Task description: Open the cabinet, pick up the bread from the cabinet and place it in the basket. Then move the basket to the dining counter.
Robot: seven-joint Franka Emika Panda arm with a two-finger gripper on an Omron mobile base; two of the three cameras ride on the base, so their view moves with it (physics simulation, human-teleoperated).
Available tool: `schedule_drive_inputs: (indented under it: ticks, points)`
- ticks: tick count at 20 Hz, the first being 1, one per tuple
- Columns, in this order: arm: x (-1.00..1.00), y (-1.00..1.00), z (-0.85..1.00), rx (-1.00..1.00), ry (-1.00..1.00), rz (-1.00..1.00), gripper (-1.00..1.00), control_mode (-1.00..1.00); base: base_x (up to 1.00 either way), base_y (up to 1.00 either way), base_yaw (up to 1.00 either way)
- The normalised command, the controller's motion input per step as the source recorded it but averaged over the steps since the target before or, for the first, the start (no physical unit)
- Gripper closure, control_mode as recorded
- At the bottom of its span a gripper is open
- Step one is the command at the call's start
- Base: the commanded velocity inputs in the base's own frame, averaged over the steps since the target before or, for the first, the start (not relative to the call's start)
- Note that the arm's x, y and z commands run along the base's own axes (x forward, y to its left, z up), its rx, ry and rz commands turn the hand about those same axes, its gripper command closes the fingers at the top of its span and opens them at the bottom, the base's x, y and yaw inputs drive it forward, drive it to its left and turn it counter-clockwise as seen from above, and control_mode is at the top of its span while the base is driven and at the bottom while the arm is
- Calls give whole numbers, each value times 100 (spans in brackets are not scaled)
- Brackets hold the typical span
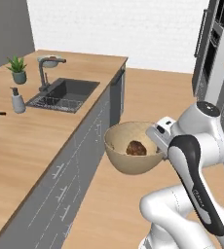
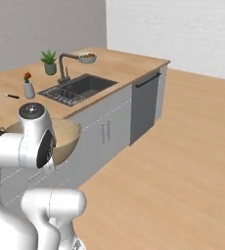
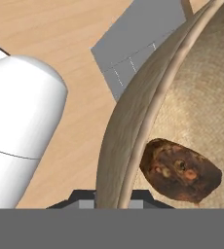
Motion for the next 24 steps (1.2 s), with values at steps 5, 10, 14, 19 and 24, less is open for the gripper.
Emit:
schedule_drive_inputs:
  ticks: [5,10,14,19,24]
  points:
    - [0,0,0,0,0,0,100,100,-98,99,1]
    - [0,0,0,0,0,0,100,100,-89,100,-1]
    - [0,0,0,0,0,0,100,100,-1,100,-3]
    - [0,0,0,0,0,0,100,100,7,100,-13]
    - [0,0,0,0,0,0,100,100,49,100,-25]
